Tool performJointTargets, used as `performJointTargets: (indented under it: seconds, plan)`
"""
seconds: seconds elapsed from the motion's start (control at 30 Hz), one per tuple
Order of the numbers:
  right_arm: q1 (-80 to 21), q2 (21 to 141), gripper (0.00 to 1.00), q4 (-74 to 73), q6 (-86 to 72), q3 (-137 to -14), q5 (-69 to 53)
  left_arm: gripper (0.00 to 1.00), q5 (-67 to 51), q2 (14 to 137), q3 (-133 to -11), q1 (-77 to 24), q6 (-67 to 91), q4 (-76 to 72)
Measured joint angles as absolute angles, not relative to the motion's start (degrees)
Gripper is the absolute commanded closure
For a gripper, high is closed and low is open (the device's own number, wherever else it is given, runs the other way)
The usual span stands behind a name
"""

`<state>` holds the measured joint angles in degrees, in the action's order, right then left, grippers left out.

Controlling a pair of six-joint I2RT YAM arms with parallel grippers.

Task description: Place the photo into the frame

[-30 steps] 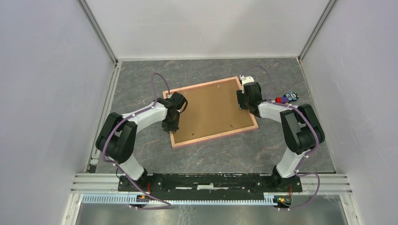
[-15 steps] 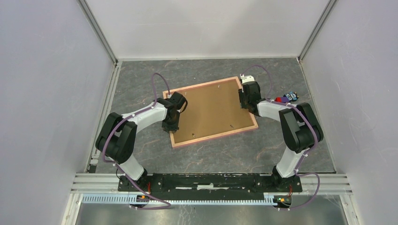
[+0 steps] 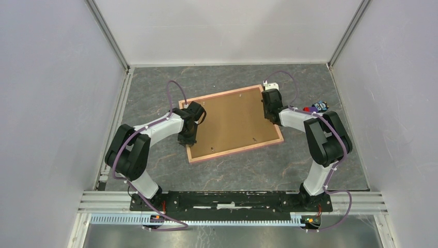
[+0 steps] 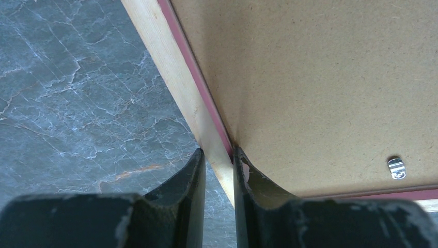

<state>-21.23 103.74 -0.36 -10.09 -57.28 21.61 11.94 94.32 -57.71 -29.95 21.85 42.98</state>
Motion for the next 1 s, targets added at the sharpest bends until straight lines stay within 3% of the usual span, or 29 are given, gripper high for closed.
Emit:
performJointTargets:
  seconds: [0.17, 0.3, 0.4, 0.6, 0.83, 1.0]
  plan:
    - [-21.34, 103.83, 0.85, -1.26, -10.70, -57.65, 22.50, 0.98, 12.01, 94.32, -57.71, -29.95, 21.85, 43.13]
    - [-21.37, 103.77, 0.81, -1.26, -10.72, -57.65, 22.39, 0.98, 11.99, 94.32, -57.71, -29.95, 21.85, 43.13]
    - [-21.37, 103.07, 0.62, -1.23, -10.72, -56.93, 22.00, 0.98, 11.99, 94.32, -57.71, -29.95, 21.85, 43.38]
    - [-20.64, 96.49, 0.38, 0.40, -12.56, -49.36, 17.67, 0.98, 11.81, 94.32, -57.67, -30.02, 21.82, 44.07]
    - [-18.46, 91.94, 0.24, 3.55, -14.00, -43.42, 12.49, 0.98, 11.68, 94.32, -57.67, -30.24, 21.82, 44.10]
    - [-18.06, 91.96, 0.22, 4.56, -14.31, -43.38, 10.39, 0.96, 11.60, 94.32, -57.67, -30.39, 21.82, 44.16]
